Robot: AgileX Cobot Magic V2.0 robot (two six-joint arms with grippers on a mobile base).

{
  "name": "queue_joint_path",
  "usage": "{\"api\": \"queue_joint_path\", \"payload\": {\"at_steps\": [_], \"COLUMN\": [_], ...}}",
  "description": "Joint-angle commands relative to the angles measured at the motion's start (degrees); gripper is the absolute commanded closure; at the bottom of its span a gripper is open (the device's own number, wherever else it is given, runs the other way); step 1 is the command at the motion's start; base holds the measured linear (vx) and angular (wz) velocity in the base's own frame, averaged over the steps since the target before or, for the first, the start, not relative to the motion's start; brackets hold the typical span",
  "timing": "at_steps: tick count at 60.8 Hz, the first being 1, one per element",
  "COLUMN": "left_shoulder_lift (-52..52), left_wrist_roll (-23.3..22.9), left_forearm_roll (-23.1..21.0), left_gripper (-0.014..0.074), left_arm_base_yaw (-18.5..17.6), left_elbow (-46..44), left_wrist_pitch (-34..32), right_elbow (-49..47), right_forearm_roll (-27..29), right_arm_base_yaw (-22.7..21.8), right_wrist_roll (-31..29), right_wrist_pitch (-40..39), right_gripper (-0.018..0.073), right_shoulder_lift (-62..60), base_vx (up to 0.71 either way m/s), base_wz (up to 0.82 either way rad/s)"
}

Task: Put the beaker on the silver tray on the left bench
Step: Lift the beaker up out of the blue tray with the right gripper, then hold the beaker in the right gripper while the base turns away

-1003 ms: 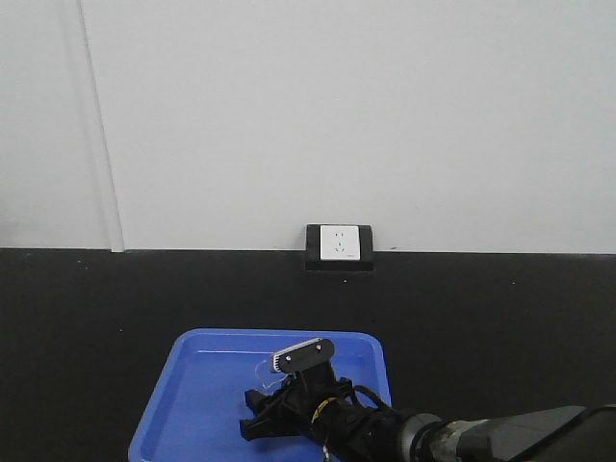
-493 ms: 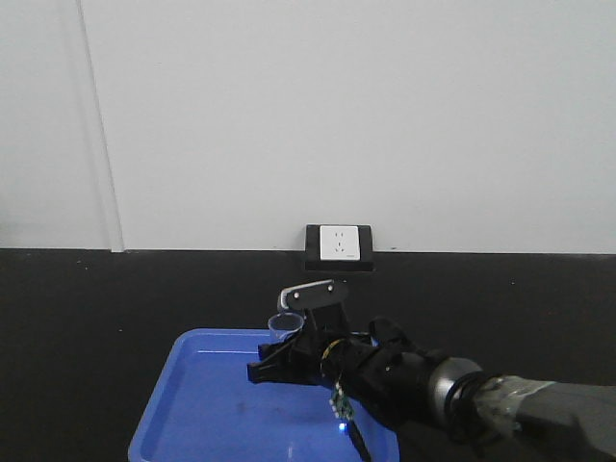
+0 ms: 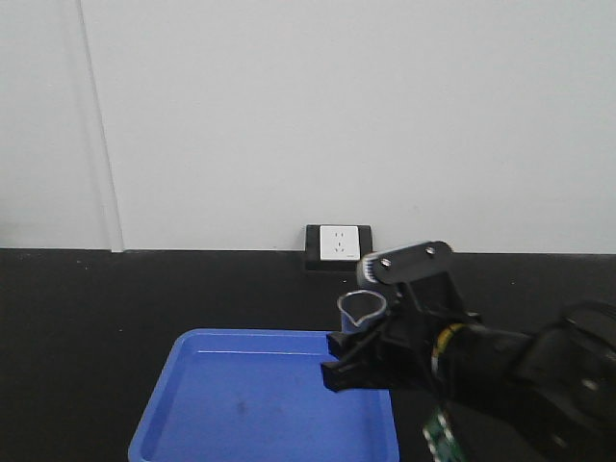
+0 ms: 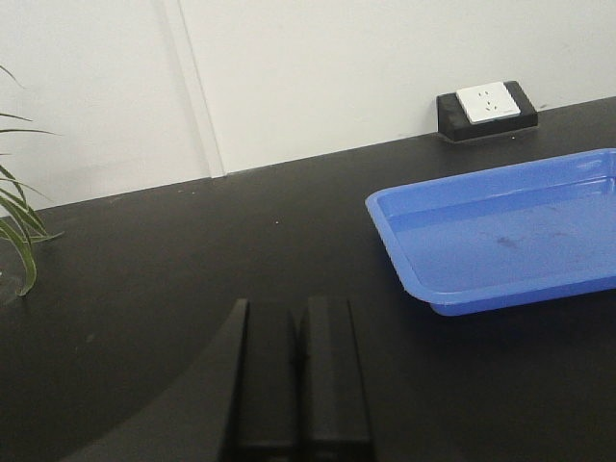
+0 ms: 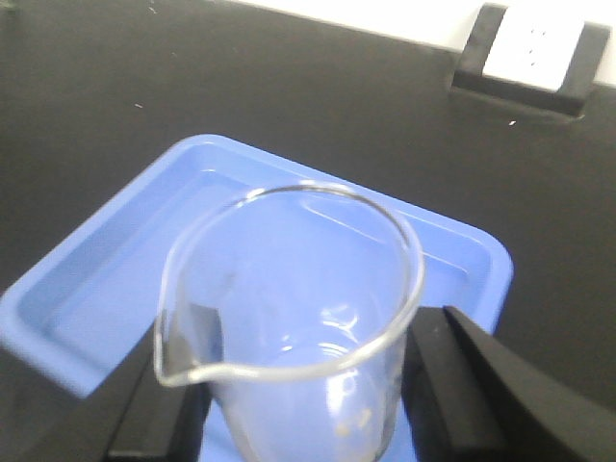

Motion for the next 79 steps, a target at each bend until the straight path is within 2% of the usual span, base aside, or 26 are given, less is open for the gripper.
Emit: {"api": "queue_joint_path", "payload": {"at_steps": [1, 12, 30, 39, 79], "left_shoulder_lift": [-0.45, -0.45, -0.45, -0.45, -0.45], "left_wrist_roll": [-0.36, -0.36, -0.36, -0.36, -0.36], "left_forearm_roll": [-0.29, -0.29, -0.29, -0.29, -0.29], "left_gripper": [0.0595, 0.0595, 0.0595, 0.0595, 0.0595], "left_arm_base_yaw": [-0.34, -0.34, -0.34, -0.34, -0.34], "left_elbow": [1.14, 1.14, 1.14, 1.14, 1.14], "left_wrist_pitch": [-4.46, -4.46, -4.46, -4.46, -4.46], "right_elbow": [6.25, 21.28, 35.12, 36.62, 36.62], "right_forearm_roll": [-1.05, -1.14, -1.24, -4.28, -4.04], "right_arm_base_yaw": [-0.29, -0.29, -0.29, -0.29, -0.29], "right_wrist_roll": [-0.53, -0.64, -0.43, -1.04, -1.04], "right_wrist_pitch": [-6.92, -6.71, -5.55, -4.82, -3.71], "right_gripper": [0.0573, 0.0573, 0.0573, 0.0573, 0.0571], "right_shoulder_lift": [-11.16, -28.34, -47.23, -50.68, -50.69], "base_vx": [0.00, 0.00, 0.00, 0.00, 0.00], "base_wz": [0.00, 0.00, 0.00, 0.00, 0.00]}}
